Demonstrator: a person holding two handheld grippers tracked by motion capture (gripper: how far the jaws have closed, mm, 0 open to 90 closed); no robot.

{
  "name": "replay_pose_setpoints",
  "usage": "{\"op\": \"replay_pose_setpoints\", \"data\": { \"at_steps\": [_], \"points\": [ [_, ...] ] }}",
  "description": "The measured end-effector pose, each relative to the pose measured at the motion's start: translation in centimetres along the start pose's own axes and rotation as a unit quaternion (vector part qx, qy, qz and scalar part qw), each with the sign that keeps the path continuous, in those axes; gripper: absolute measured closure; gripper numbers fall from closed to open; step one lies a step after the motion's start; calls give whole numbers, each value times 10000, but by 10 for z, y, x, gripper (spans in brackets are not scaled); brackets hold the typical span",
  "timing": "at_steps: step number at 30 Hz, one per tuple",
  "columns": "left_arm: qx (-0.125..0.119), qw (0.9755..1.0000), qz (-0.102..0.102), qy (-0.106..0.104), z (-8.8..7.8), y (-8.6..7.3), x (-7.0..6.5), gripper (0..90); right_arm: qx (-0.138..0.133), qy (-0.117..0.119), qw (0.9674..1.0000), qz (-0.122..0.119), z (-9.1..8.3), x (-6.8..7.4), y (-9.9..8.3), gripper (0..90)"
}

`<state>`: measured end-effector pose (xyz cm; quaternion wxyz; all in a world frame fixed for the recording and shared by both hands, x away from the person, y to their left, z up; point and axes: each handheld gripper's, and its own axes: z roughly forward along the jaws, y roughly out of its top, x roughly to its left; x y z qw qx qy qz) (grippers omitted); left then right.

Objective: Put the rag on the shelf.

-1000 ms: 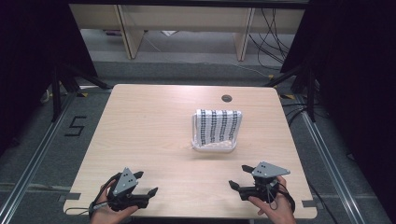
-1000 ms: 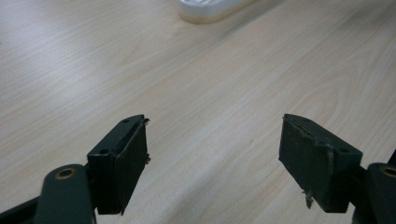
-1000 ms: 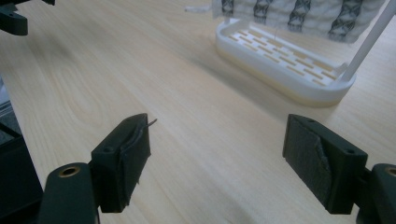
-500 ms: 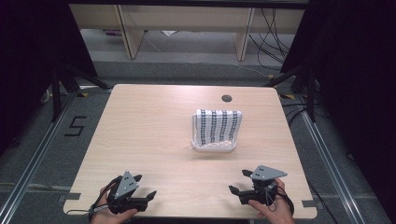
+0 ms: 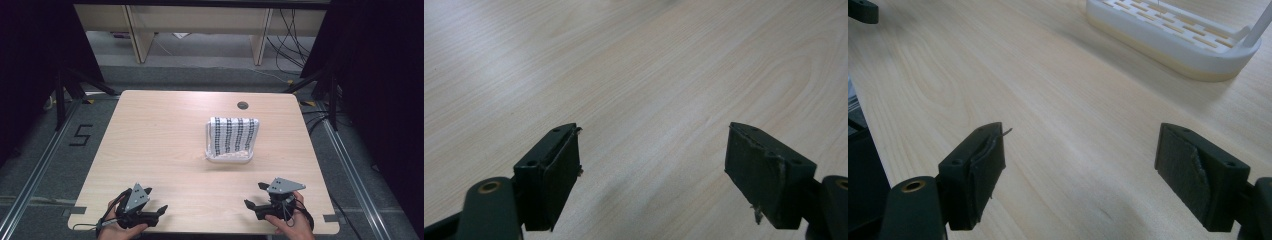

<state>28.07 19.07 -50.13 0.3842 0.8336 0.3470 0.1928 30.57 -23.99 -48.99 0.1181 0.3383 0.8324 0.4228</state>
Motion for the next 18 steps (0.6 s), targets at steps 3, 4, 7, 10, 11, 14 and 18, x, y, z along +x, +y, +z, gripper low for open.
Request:
{"op": "replay_pose_setpoints", "data": {
  "at_steps": [3, 4, 7, 10, 11, 14, 18],
  "points": [
    [-9, 10000, -16, 5, 0, 0, 0, 207, 0, 5, 10000, -2, 0, 0, 0, 210],
    [-14, 10000, -19, 1, 0, 0, -1, 205, 0, 5, 10000, -3, 0, 0, 0, 211],
    [-32, 10000, -42, 21, 1, 0, -1, 202, 4, 2, 10000, -3, 0, 0, 0, 210],
    [-81, 9999, -98, -1, 1, 0, -2, 202, -11, 11, 10000, -32, 0, 0, 0, 211],
    [-100, 9999, -117, -16, 2, 0, -3, 202, -9, -11, 10000, -22, 0, 0, 0, 211],
    [-73, 9999, -80, -16, 1, 0, -2, 202, -11, 46, 10000, -47, 1, 0, 0, 211],
    [-7, 10000, -18, 15, 0, 0, -1, 202, -8, 10, 10000, -45, 1, 0, 0, 211]
  ]
}}
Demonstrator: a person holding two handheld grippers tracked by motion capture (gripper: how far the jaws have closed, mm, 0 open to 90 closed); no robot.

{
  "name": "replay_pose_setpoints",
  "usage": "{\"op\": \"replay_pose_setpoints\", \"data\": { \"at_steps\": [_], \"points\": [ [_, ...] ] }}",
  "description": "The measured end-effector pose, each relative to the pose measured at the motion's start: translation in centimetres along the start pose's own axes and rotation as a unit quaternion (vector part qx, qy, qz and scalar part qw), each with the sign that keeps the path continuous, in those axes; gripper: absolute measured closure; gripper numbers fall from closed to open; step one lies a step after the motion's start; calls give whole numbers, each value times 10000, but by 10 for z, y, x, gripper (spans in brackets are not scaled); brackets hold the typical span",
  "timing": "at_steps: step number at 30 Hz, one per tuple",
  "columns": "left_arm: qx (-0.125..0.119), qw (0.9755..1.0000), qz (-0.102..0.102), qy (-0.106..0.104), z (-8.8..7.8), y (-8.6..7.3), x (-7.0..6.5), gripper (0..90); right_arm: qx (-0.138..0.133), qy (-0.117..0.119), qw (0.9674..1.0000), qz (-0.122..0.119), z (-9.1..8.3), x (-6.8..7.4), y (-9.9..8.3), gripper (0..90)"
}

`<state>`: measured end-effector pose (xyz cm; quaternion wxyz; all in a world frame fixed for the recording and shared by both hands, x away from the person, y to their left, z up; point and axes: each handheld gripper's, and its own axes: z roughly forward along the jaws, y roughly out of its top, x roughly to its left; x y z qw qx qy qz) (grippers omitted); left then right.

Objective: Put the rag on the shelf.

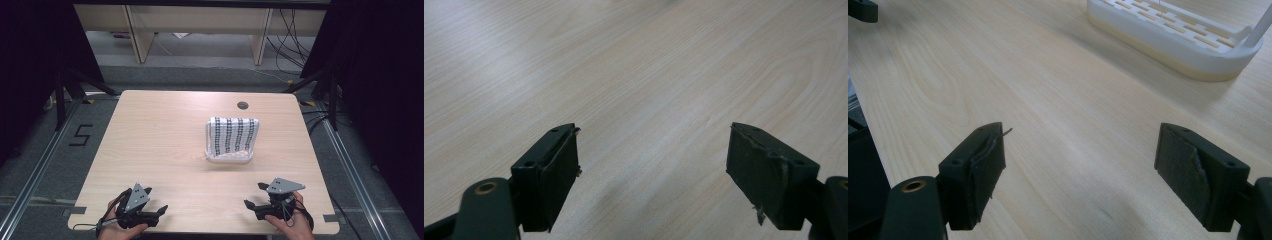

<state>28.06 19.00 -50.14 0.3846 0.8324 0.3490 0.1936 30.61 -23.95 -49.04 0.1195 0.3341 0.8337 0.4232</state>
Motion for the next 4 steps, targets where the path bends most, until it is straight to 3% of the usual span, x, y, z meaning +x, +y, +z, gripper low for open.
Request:
{"op": "replay_pose_setpoints", "data": {
  "at_steps": [4],
  "points": [
    [29, 10000, 28, 31, 0, 0, 1, 202, 4, -10, 10000, 9, 0, 0, 0, 211]
  ]
}}
